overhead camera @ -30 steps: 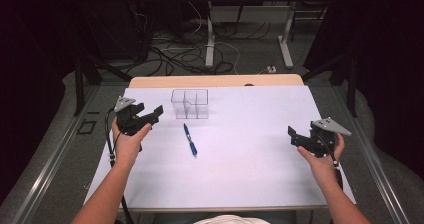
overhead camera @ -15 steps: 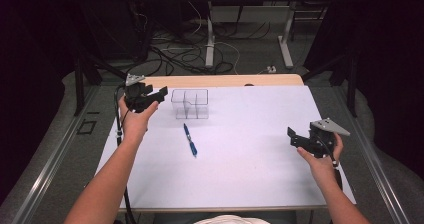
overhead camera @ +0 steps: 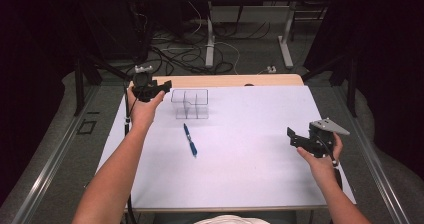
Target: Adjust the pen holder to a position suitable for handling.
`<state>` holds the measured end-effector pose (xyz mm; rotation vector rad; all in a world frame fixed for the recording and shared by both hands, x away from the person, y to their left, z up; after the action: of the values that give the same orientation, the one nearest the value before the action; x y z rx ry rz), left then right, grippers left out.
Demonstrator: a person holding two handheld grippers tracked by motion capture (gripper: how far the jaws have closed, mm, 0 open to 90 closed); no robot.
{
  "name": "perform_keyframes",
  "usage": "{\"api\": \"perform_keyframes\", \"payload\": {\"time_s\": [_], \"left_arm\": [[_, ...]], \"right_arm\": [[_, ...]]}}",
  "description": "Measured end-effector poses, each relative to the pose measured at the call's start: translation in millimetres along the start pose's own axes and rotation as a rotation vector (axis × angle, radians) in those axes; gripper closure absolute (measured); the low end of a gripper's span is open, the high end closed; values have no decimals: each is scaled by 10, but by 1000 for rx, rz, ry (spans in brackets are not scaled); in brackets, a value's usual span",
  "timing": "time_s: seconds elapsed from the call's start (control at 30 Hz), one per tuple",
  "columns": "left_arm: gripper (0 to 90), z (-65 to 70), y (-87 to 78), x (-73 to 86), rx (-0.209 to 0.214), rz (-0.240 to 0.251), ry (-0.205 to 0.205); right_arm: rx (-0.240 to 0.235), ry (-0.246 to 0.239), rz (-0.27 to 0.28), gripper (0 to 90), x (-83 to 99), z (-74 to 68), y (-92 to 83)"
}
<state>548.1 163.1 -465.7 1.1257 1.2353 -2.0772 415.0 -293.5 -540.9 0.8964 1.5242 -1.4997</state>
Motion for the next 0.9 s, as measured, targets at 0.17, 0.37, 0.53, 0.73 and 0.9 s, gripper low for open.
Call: {"api": "perform_keyframes", "payload": {"time_s": [0.17, 0.37, 0.53, 0.73, 0.9], "left_arm": [[472, -46, 102, -28, 8, -1, -14], [651, -173, 245, 26, -20, -58, 6], [770, -228, 346, 95, -25, -91, 12], [870, -251, 464, 167, -1, -130, 33], [897, -283, 558, 265, 5, -181, 36]], "right_arm": [[-2, -12, 3, 155, 3, 1, 7], [0, -6, -9, 161, 20, 2, 19], [5, -2, -22, 163, 36, 4, 20], [1, -9, -42, 164, 58, 13, 16], [-5, -14, -50, 164, 81, 11, 39]]}}
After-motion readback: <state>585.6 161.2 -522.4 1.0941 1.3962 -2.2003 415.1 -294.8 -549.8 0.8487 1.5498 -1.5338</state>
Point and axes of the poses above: each handheld gripper's, and its own axes: y roughly forward along the jaws, x roughly out of its underside, z roughly to its right, the point moved 8 cm from there along y, roughly forward along the jaws, and after that the axes turned 10 degrees about x, right-handed, at the moved point
